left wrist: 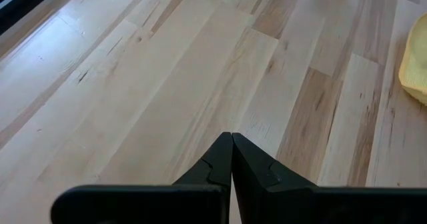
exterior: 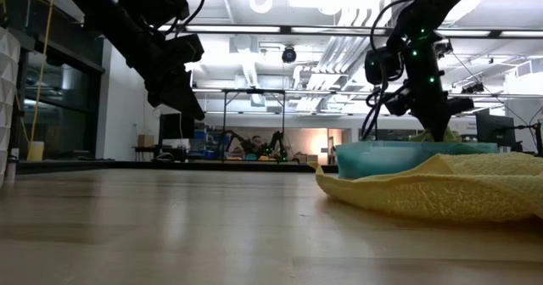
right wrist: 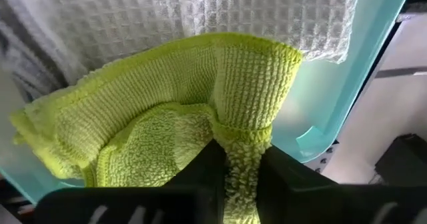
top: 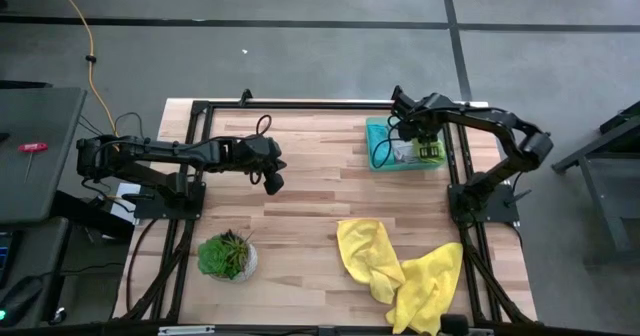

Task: Fold microfiber towels
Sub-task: Put the green towel into the green bin, then fold the left yellow towel

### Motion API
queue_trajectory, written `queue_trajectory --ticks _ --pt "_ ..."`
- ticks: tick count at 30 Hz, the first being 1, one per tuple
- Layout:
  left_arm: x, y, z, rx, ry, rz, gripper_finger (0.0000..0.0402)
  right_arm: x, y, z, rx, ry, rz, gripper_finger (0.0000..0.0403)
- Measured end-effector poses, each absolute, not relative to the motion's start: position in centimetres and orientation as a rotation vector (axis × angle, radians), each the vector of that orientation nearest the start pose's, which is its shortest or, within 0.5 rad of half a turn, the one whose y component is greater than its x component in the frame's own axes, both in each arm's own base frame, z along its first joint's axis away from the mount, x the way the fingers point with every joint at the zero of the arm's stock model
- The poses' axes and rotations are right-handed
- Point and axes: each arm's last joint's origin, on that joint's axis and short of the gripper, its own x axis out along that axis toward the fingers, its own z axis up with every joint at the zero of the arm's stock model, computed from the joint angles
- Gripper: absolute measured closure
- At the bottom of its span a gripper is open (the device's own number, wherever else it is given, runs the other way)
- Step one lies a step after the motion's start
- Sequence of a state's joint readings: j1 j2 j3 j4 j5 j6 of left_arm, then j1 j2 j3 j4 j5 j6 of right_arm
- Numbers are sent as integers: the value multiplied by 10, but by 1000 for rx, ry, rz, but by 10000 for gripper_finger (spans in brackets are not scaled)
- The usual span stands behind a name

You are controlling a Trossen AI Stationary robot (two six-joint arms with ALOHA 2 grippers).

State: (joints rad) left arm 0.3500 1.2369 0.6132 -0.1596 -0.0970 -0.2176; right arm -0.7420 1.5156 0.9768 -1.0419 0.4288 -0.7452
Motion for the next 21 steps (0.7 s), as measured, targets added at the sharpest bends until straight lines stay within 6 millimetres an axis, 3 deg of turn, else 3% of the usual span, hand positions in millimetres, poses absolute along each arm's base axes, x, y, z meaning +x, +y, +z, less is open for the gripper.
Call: queue_trajectory --ticks 7,15,21 --pt "221 84 190 -302 735 509 402 172 -181 199 -270 1853 -328 290" --pt "221 84 190 -310 734 512 401 174 -195 203 -424 1868 -509 191" --pt "221 84 190 -309 734 511 401 171 -196 206 -443 1906 -637 170"
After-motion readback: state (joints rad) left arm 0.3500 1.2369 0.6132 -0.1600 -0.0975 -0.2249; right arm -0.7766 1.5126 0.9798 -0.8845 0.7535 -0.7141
